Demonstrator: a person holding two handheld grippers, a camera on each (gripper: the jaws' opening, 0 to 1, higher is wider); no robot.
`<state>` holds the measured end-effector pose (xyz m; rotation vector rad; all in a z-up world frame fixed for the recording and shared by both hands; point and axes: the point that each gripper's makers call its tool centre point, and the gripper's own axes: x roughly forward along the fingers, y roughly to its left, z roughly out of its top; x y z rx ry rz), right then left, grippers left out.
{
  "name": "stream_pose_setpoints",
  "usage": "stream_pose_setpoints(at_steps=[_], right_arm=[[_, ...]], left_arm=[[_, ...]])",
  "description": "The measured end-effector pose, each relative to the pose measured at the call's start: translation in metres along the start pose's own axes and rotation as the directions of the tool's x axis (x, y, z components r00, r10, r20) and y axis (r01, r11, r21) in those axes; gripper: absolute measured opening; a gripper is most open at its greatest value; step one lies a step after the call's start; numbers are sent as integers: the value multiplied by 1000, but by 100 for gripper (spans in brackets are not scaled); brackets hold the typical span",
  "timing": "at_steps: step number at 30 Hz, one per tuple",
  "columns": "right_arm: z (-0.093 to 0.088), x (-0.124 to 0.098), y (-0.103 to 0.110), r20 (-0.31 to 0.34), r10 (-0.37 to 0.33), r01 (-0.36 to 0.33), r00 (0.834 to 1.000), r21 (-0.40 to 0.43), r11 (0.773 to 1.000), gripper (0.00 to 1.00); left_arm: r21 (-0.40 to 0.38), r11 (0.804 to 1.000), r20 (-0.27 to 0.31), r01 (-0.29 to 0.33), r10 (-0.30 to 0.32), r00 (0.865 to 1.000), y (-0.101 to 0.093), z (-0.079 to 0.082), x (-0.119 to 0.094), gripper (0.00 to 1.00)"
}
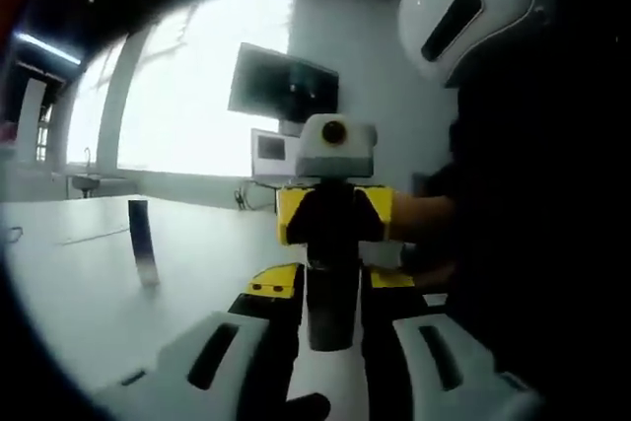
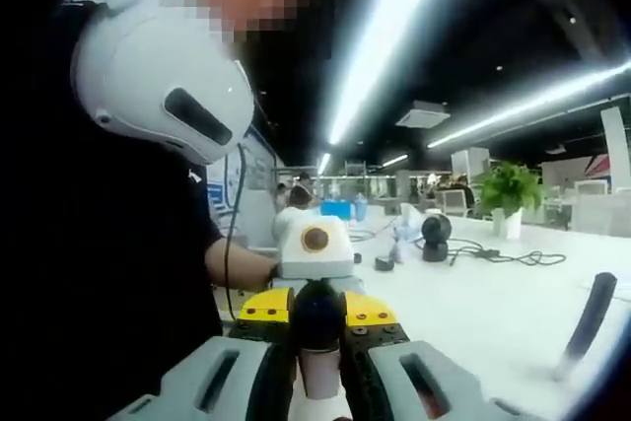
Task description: Pick up cosmetic bottle twist off cap place on table pick up cap screw tight cap place on table
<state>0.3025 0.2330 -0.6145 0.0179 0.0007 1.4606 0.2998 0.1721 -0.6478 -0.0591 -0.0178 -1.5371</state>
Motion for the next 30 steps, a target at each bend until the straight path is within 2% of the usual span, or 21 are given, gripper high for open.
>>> stream_pose_setpoints(at_steps=[9, 16, 23, 26, 28, 29, 30], right_arm=[[-3, 0, -4, -3, -28, 28, 1000, 1, 1000, 11], [-7, 1, 7, -24, 36, -36, 999, -5, 999, 11], [-7, 1, 14, -28, 74, -73, 997, 22, 997, 12], [0, -1, 0, 17, 7, -7, 1000, 31, 1000, 20], [7, -3, -15, 56, -66, 65, 996, 21, 998, 22], [12, -6, -25, 86, -118, 116, 989, 26, 993, 22], [14, -7, -28, 100, -136, 133, 986, 35, 991, 22]], left_arm=[[34, 998, -5, -49, 49, 999, 7, -4, 0, 10], [-1, 1000, -11, 21, -21, 1000, -6, -10, -3, 9], [-18, 998, -5, 55, -55, 998, -13, -9, -2, 9], [-22, 1000, 10, 9, -8, 1000, -4, -8, -4, 9], [-20, 997, 28, -68, 69, 997, 11, -7, -6, 10], [-27, 995, 38, -94, 95, 995, 17, -5, -7, 10], [-25, 989, 58, -144, 145, 988, 25, -2, -8, 10]])
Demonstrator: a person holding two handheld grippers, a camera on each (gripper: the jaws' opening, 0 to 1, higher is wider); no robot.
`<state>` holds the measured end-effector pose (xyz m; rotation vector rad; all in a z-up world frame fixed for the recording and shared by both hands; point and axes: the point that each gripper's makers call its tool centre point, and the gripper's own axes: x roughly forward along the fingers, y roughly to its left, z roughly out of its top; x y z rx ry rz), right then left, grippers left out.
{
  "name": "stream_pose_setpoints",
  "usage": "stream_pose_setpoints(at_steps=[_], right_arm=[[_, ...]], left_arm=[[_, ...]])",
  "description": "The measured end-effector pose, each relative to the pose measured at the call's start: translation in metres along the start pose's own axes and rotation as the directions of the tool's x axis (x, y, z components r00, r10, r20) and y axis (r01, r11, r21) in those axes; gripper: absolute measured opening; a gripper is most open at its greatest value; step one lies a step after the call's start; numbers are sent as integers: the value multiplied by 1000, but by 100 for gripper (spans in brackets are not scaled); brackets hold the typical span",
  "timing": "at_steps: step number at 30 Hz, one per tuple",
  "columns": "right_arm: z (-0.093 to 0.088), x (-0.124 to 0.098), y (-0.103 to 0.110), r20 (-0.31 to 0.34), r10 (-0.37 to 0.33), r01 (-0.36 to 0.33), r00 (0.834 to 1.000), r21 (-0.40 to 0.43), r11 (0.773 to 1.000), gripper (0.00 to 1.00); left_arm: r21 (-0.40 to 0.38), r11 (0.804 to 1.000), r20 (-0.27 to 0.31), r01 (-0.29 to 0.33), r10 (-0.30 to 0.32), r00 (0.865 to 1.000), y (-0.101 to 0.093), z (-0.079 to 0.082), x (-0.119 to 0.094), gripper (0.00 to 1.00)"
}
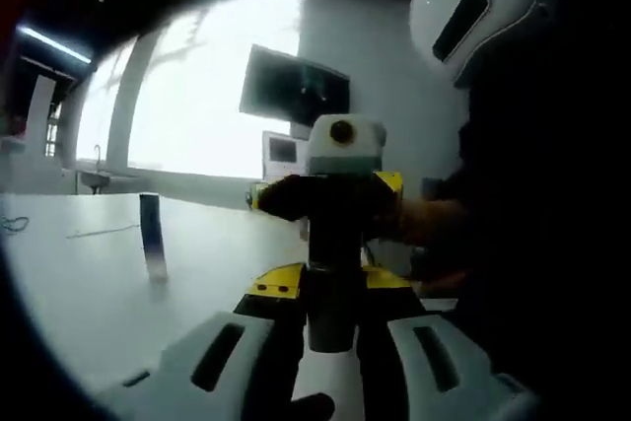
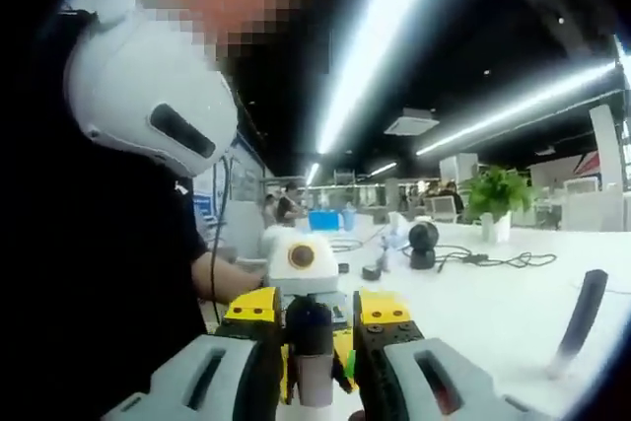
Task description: Pick up cosmetic bottle twist off cap place on table pick up cap screw tight cap place on table
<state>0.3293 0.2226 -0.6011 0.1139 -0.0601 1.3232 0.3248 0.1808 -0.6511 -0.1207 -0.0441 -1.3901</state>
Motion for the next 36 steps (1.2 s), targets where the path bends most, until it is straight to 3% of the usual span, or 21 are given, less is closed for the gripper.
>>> stream_pose_setpoints(at_steps=[3, 10, 15, 23, 27, 29, 33, 36], right_arm=[[2, -2, -4, 17, -33, 33, 999, 3, 999, 25], [-3, 2, -3, 4, -66, 66, 998, -22, 998, 30], [-1, 1, -20, 31, -177, 177, 984, 1, 984, 30], [1, 2, -24, 38, -235, 235, 971, 11, 972, 31], [-1, 3, -33, 25, -317, 317, 948, -8, 948, 29], [-3, 0, -42, 17, -377, 377, 926, 6, 926, 29], [-5, -1, -49, 16, -454, 454, 891, 5, 891, 26], [-10, 0, -55, -5, -512, 511, 859, -48, 858, 24]], left_arm=[[11, 998, 18, -62, 62, 998, 9, 2, 0, 10], [51, 994, -15, -101, 102, 995, 18, -5, 2, 10], [54, 989, 0, -137, 137, 991, 23, -3, 3, 10], [94, 972, -19, -215, 217, 976, 39, -8, 5, 10], [106, 963, -17, -249, 252, 968, 45, -8, 5, 10], [157, 939, -17, -306, 312, 950, 55, -8, 2, 10], [140, 933, -12, -332, 337, 941, 60, -8, 2, 10], [143, 926, -10, -349, 354, 935, 63, -8, 2, 10]])
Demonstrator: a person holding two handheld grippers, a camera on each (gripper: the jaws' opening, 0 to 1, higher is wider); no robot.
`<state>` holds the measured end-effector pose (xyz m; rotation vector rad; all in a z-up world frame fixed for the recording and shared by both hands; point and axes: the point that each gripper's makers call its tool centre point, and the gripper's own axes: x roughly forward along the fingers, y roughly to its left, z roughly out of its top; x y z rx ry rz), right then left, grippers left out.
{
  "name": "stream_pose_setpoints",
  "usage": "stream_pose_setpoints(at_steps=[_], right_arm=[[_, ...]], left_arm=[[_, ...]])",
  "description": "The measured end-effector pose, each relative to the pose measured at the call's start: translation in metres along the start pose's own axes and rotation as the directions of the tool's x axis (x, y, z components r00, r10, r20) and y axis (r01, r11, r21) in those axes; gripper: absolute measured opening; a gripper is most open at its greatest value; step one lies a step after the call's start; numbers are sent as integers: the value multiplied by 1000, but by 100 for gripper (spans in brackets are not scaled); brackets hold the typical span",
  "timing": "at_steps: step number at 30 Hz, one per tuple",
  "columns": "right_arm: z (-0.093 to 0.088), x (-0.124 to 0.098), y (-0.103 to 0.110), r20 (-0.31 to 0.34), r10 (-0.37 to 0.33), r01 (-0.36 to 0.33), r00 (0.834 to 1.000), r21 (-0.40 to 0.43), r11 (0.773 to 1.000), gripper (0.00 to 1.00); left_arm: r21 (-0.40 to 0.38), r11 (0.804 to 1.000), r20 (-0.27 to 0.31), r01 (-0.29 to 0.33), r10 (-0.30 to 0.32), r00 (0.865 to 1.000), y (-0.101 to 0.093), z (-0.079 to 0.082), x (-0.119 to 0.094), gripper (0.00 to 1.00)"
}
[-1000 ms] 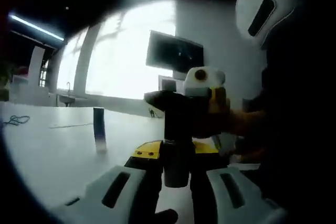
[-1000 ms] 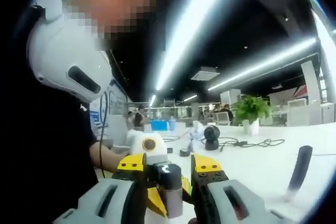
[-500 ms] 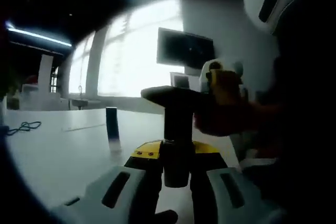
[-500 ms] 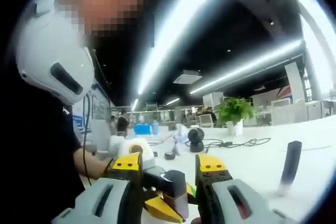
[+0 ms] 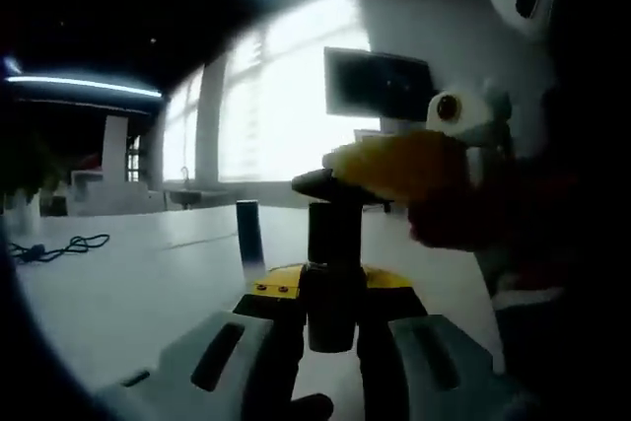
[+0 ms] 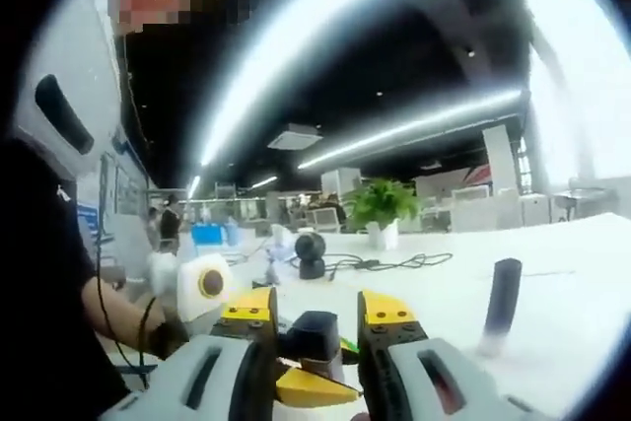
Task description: Pick up cosmetic bottle twist off cap place on table pick up cap screw tight cap place on table
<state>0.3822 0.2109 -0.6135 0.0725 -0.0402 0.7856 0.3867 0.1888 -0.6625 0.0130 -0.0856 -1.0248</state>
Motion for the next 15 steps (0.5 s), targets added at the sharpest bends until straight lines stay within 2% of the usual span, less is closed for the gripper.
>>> stream_pose_setpoints(at_steps=[3, 6, 10, 15], right_arm=[[-1, 3, -1, 2, -38, 38, 999, 31, 999, 22], [-6, 8, -9, -16, -116, 116, 993, -1, 993, 21], [-11, 13, -9, -30, -140, 140, 990, -10, 990, 18], [-15, 17, -12, -47, -182, 180, 982, -46, 983, 14]], left_arm=[[1, 1000, 1, -21, 21, 1000, 3, 0, 2, 10], [8, 998, 3, -57, 57, 998, 9, 2, 6, 10], [12, 995, 5, -99, 98, 995, 17, 3, 8, 10], [17, 993, -1, -116, 116, 993, 20, 1, 8, 10]])
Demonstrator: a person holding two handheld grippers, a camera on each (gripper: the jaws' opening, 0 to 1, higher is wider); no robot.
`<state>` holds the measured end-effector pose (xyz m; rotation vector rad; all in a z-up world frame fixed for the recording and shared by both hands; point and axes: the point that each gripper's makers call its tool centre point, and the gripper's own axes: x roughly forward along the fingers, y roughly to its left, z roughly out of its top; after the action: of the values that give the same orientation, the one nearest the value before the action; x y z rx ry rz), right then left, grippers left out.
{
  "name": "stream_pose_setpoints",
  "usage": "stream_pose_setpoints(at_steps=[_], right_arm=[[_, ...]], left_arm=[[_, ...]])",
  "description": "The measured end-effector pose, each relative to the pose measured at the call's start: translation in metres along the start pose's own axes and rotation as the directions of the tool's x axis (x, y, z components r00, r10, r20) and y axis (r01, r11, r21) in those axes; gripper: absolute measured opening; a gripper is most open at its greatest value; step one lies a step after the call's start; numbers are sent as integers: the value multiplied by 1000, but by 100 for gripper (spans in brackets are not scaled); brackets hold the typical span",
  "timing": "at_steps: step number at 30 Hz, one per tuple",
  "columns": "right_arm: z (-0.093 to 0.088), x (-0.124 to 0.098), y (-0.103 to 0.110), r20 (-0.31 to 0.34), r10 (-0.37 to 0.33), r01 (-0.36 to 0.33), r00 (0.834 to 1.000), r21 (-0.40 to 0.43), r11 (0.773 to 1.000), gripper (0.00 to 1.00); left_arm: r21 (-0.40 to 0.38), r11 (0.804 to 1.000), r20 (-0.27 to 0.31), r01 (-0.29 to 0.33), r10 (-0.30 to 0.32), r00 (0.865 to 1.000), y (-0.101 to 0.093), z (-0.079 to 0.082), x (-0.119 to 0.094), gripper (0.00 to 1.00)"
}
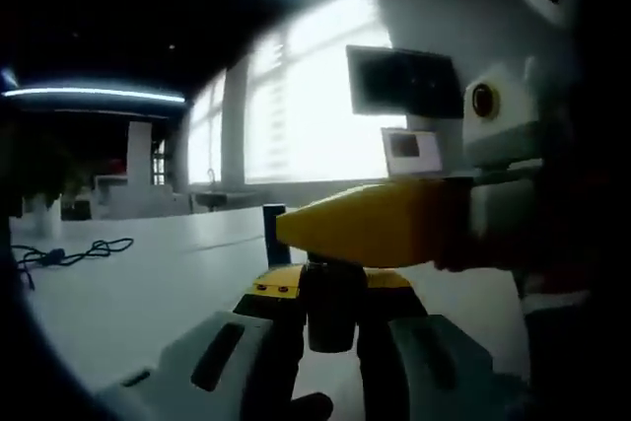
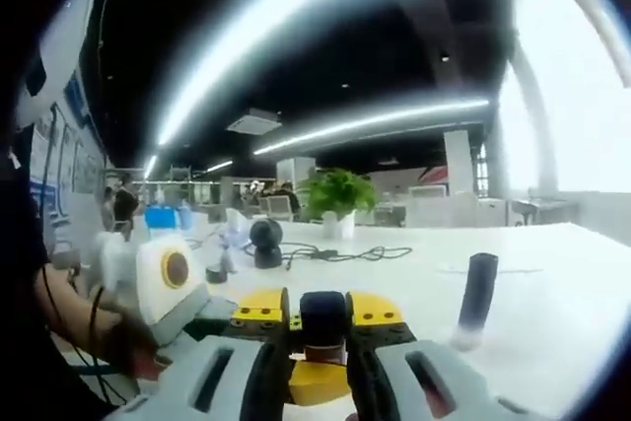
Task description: Pick up cosmetic bottle twist off cap place on table pick up cap screw tight cap place on table
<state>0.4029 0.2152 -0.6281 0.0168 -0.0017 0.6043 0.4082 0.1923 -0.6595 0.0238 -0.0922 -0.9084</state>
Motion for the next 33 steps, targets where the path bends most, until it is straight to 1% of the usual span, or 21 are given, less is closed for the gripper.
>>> stream_pose_setpoints(at_steps=[3, 5, 8, 13, 18, 25, 27, 28, 33], right_arm=[[0, 0, -2, -2, -10, 10, 1000, 14, 1000, 13], [-3, 1, -1, -16, -18, 18, 1000, -17, 1000, 12], [-5, 1, -1, -22, -24, 24, 999, -24, 999, 11], [-4, -2, -1, -17, -22, 22, 1000, -30, 999, 11], [-3, -6, 1, -21, 11, -12, 1000, -35, 999, 11], [-4, -12, 6, -37, 80, -81, 996, -46, 996, 11], [-4, -14, 7, -42, 103, -105, 994, -48, 993, 11], [-4, -15, 8, -43, 107, -109, 993, -48, 993, 11], [-1, -24, 12, -37, 165, -168, 986, -77, 983, 11]], left_arm=[[-7, 1000, 0, -11, 11, 1000, 2, -1, -1, 10], [-9, 1000, 1, -20, 20, 1000, 3, 0, -1, 10], [-11, 1000, 1, -23, 23, 1000, 4, 0, -1, 10], [-12, 1000, 5, -6, 6, 1000, 1, 1, -2, 10], [-18, 999, 10, 42, -42, 999, -4, 3, -4, 9], [-17, 994, 6, 108, -107, 994, -14, 2, -7, 9], [-25, 990, 6, 140, -140, 990, -19, 3, -8, 9], [-15, 988, 5, 153, -153, 988, -20, 3, -9, 9], [-6, 979, 7, 202, -202, 979, -27, 6, -10, 9]])
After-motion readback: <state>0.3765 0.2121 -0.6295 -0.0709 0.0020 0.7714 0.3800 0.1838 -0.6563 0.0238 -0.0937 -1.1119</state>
